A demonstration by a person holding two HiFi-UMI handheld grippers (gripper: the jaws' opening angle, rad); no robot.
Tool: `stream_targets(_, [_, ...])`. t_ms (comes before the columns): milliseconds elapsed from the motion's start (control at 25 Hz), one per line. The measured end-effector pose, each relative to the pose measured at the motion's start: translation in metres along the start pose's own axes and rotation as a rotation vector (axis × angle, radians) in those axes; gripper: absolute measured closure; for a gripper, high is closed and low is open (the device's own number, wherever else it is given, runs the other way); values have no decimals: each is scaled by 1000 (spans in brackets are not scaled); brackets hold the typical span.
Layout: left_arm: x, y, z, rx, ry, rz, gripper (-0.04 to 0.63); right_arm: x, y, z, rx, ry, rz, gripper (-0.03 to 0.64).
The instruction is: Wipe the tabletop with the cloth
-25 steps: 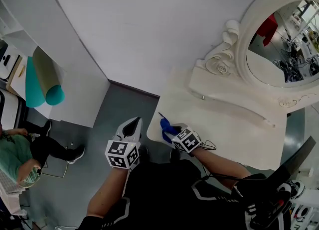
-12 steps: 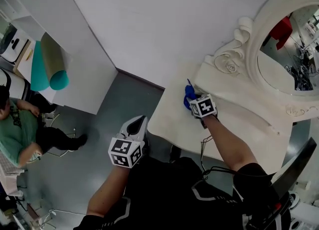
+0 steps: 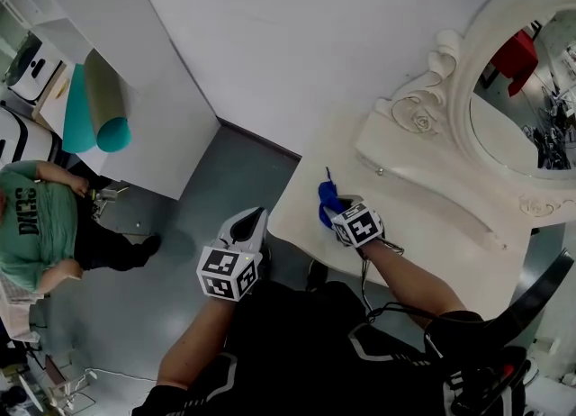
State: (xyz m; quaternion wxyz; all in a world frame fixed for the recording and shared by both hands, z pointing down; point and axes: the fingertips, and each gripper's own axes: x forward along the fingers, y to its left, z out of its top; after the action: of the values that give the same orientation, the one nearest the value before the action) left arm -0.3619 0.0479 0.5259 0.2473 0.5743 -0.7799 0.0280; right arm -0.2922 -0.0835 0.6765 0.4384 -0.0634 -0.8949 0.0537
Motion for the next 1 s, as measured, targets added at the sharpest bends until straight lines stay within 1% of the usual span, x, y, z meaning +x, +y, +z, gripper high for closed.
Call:
stream_targets(240, [7,-6,1,6,4,-14,588,-6,84,-23,-97,44,159,515])
stream_targets(320, [9,-8,2,12,1,-16,587,-8,102,-29,-114,51,206,515])
stream_targets(400, [10,-11,4,14,0,-11,587,-11,108,-33,-107,51,246,515])
stream_targets(480, [9,-12,6,8,-3,3,587,-13,93,-28,-81,28,242,515])
stream_targets(520, [9,-12,6,5,-4,11,588,-14,76,-22,-68,13,210,515])
stream_targets(680, [5,-19,6,-2,-8,35,586,-22,-24,7,9,-55,15,515])
stream_targets(760, [2,-23,5,-6,-10,47,586,-24,-65,19,28,-70,-48,515])
stream_targets(840, [-2,-28,2,-12,-7,65,586,-22,-90,24,24,-57,-70,515])
stream_targets(880, [-4,-29,0,-16,-5,74,586,-20,-96,24,16,-45,-65,515])
stream_targets(1000, [-8,-32,-4,-22,-3,96,586,-10,-97,16,-14,-7,-34,517])
